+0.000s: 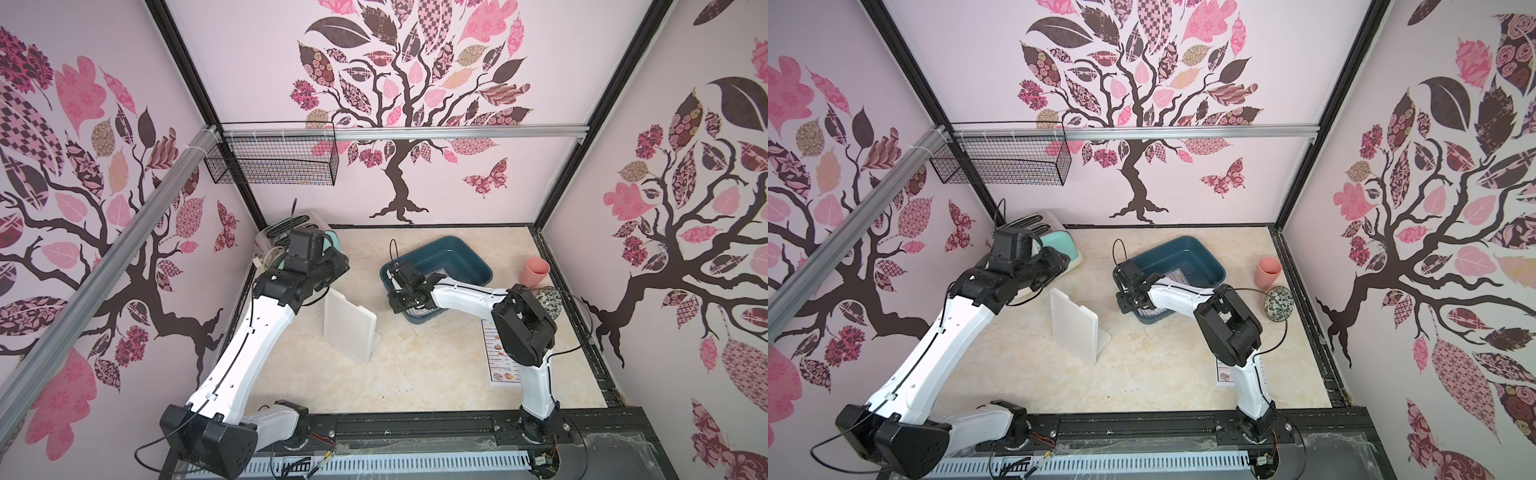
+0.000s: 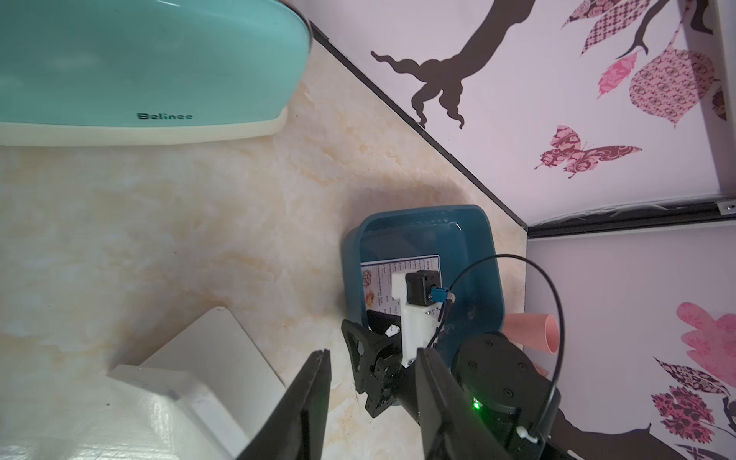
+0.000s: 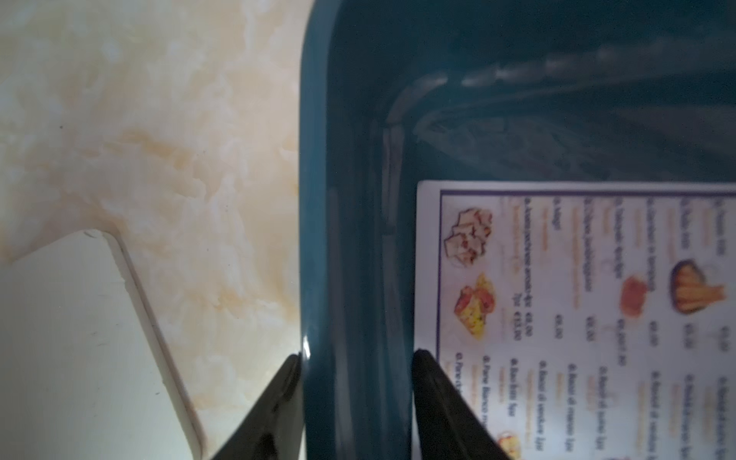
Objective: Replace the menus in the menu holders
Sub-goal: Adjust the storage box at the center of the board, then pick up the menu from the storage box.
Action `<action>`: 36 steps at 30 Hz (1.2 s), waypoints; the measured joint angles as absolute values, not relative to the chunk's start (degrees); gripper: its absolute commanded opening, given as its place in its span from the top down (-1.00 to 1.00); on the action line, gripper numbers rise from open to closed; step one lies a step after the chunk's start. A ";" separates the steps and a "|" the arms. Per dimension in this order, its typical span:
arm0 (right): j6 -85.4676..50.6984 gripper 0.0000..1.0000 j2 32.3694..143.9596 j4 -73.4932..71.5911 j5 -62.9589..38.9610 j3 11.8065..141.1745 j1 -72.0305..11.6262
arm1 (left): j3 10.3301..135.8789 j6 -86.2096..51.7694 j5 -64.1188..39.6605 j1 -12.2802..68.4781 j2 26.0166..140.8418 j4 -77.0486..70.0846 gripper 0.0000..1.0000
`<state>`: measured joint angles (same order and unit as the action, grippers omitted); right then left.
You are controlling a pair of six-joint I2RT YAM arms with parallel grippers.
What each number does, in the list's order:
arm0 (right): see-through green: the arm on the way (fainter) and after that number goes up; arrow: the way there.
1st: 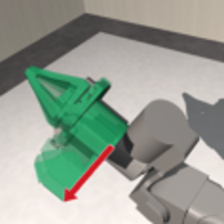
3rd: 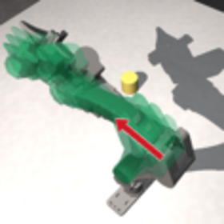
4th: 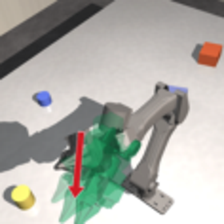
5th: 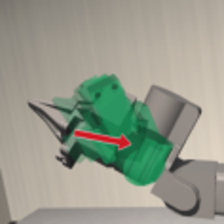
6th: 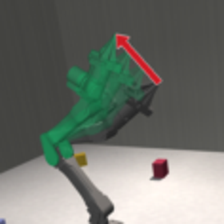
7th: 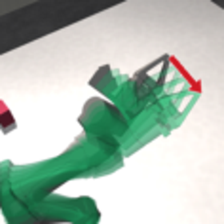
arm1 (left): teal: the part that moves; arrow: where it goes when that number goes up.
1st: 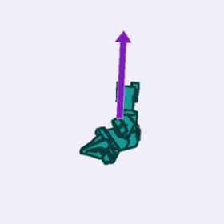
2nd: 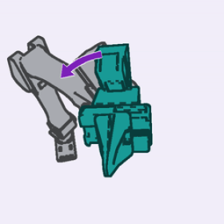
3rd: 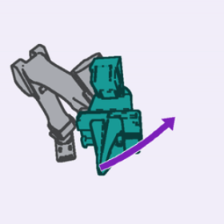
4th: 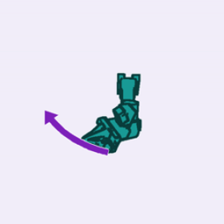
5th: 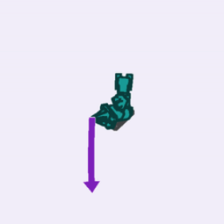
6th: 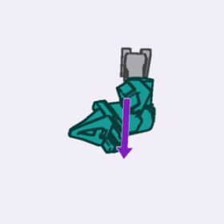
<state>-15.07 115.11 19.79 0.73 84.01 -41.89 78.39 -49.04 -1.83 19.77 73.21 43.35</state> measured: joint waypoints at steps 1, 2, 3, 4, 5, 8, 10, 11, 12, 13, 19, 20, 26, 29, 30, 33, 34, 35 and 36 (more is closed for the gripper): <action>-15.11 -0.24 113.89 20.18 0.03 84.18 -40.93 | 79.26 -49.19 -2.02 20.71 74.39 43.03 0.15; -14.98 -0.27 112.07 20.91 -0.67 84.16 -39.86 | 80.16 -49.36 -2.42 21.67 75.70 42.65 0.14; -14.61 -0.29 110.37 21.54 -1.17 84.05 -38.96 | 80.82 -49.50 -2.74 22.35 76.73 42.54 0.13; -14.31 -0.31 108.05 21.93 -1.58 83.70 -37.76 | 81.80 -49.52 -3.05 23.20 78.28 42.50 0.11; -13.87 -0.32 105.25 22.00 -1.98 82.94 -36.25 | 82.78 -49.50 -3.14 23.97 79.88 42.50 0.09; -13.26 -0.33 98.19 21.28 -3.66 79.68 -31.16 | 85.91 -49.25 -3.29 25.76 85.52 43.18 0.05; -13.32 -0.34 96.47 21.39 -4.91 78.37 -27.44 | 88.25 -48.82 -3.31 26.68 89.80 44.31 0.02; -13.32 -0.35 96.62 21.43 -5.48 78.19 -25.76 | 89.41 -48.42 -3.25 27.05 91.94 45.15 0.00; -13.32 -0.35 97.23 21.50 -5.93 78.08 -24.25 | 90.48 -48.16 -3.25 27.31 93.89 45.95 -0.01; -13.32 -0.37 98.26 21.69 -6.37 78.11 -22.52 | 91.61 -47.92 -3.14 27.57 95.94 46.87 -0.02; -12.25 -0.44 106.21 23.53 -8.45 78.46 -18.63 | 96.77 -47.40 -2.44 29.19 105.82 52.18 -0.08; -12.01 -0.45 107.20 23.86 -8.80 78.65 -18.46 | 97.19 -47.33 -2.42 29.34 106.98 52.84 -0.08; -11.14 -0.48 113.30 25.32 -10.41 82.91 -17.23 | 99.33 -46.24 -1.58 29.63 113.03 56.05 -0.08; -10.50 -0.50 116.25 26.20 -10.15 85.86 -16.45 | 101.06 -45.60 -1.58 29.61 115.31 57.12 -0.08; -10.22 -0.50 117.14 26.55 -9.85 86.78 -16.16 | 101.60 -45.39 -1.69 29.63 116.05 57.43 -0.07; -9.41 -0.51 118.37 27.33 -8.84 87.94 -15.44 | 102.28 -44.93 -2.42 29.61 117.36 57.63 -0.04; -9.04 -0.51 118.69 27.66 -8.58 88.29 -15.18 | 102.32 -44.84 -2.79 29.63 117.69 57.69 -0.03; -8.84 -0.51 118.96 27.92 -8.43 88.58 -15.03 | 102.32 -44.75 -2.96 29.63 117.93 57.71 -0.02; -8.56 -0.51 119.44 28.16 -8.32 88.86 -14.90 | 102.32 -44.64 -3.31 29.63 118.17 57.78 -0.02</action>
<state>-8.56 119.44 28.16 -8.32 88.86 -14.90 102.32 -44.64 -3.31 29.63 118.17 57.78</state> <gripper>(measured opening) 0.755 0.514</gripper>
